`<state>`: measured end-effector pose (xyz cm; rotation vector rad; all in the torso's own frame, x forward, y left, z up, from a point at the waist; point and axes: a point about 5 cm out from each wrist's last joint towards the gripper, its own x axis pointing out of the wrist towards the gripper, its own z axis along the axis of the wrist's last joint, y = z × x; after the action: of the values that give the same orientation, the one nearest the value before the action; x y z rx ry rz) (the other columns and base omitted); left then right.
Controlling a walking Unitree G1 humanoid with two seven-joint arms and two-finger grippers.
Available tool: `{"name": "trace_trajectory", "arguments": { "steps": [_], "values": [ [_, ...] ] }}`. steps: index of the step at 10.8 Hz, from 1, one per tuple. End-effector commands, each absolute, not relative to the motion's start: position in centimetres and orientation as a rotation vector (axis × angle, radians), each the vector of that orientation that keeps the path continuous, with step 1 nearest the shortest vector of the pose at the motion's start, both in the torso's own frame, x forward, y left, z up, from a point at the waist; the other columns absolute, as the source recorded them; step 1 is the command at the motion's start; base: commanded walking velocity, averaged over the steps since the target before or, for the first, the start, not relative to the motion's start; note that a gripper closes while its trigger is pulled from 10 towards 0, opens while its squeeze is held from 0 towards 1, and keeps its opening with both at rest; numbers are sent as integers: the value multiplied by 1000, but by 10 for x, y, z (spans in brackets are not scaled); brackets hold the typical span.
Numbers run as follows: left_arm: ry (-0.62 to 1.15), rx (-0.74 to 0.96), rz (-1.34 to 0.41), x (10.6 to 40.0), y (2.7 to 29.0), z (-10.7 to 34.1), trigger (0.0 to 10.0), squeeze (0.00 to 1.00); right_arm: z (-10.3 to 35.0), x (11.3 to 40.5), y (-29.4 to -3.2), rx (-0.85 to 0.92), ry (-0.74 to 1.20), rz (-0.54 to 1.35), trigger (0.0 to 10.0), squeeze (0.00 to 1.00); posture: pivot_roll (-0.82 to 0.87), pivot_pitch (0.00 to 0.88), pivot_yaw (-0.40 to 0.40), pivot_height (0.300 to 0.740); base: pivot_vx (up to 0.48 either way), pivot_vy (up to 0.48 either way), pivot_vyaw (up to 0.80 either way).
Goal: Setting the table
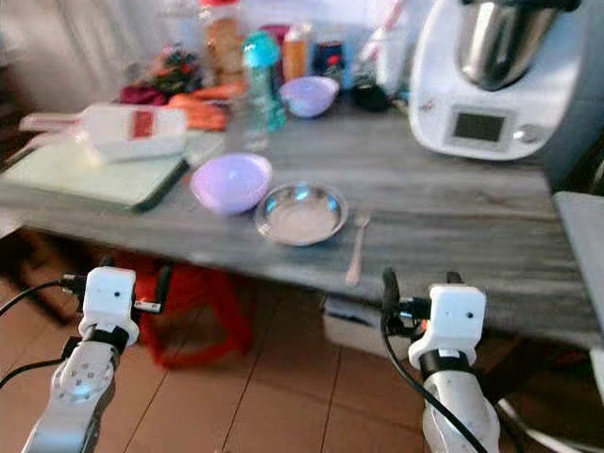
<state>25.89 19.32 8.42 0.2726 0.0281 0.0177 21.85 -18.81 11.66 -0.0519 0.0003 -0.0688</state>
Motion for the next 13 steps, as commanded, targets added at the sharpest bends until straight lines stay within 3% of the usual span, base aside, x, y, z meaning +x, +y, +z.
{"name": "trace_trajectory", "arguments": {
  "steps": [1,8,11,13],
  "values": [
    [39,280,34,260,197,84,10000,0,114,218,-188,-37,15,-72,10000,0,37,0,73,740,-322,0,0],
    [27,285,6,264,192,86,10000,0,115,225,-190,-31,9,-104,10000,0,36,0,79,740,-358,0,0],
    [-29,184,-105,264,166,90,10000,0,124,227,-188,-3,-50,-87,10000,0,31,0,80,740,0,0,0],
    [-106,90,-92,264,166,94,10000,0,131,224,-183,-4,-110,-68,10000,0,30,0,76,740,0,0,0]
  ]
}}
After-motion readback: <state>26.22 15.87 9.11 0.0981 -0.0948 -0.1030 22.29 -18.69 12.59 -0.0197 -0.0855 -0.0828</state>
